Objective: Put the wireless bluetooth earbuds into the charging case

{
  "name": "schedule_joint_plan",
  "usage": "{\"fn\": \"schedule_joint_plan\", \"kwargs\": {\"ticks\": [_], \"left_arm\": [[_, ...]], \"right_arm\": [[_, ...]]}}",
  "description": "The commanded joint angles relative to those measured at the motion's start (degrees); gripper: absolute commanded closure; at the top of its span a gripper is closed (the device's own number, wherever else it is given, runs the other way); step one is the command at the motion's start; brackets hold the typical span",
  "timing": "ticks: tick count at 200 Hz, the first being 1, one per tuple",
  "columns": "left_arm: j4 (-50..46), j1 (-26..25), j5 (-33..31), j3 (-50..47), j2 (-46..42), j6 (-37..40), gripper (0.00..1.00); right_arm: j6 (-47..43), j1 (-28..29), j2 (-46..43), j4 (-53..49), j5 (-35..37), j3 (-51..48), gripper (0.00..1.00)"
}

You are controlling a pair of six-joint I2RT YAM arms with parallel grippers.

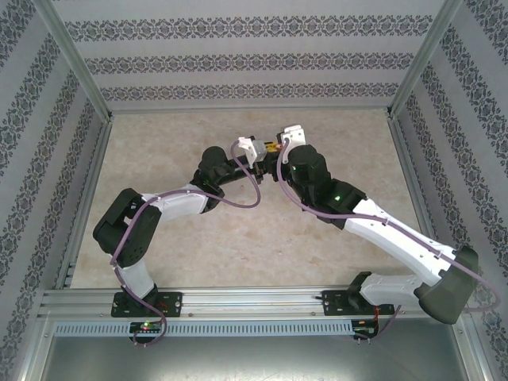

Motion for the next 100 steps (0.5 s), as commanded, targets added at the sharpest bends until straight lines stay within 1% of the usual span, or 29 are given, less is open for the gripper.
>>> {"fn": "schedule_joint_plan", "kwargs": {"ticks": [1, 51, 62, 100], "left_arm": [[6.87, -0.24, -1.44, 0.01, 0.44, -1.39, 1.0], [7.57, -0.15, -1.61, -0.36, 1.07, -1.7, 1.0], [7.63, -0.13, -1.62, -0.36, 1.16, -1.7, 1.0], [7.89, -0.13, -1.58, -0.32, 1.59, -1.78, 1.0]], "right_arm": [[3.6, 1.11, 1.89, -7.19, 0.2, 4.14, 0.5], [6.3, 0.73, 3.35, -11.69, 2.9, 10.08, 0.4], [7.38, 0.14, 3.16, -12.22, 2.45, 10.81, 0.37], [11.1, -2.51, 3.15, -14.56, -0.1, 14.24, 0.32]]}}
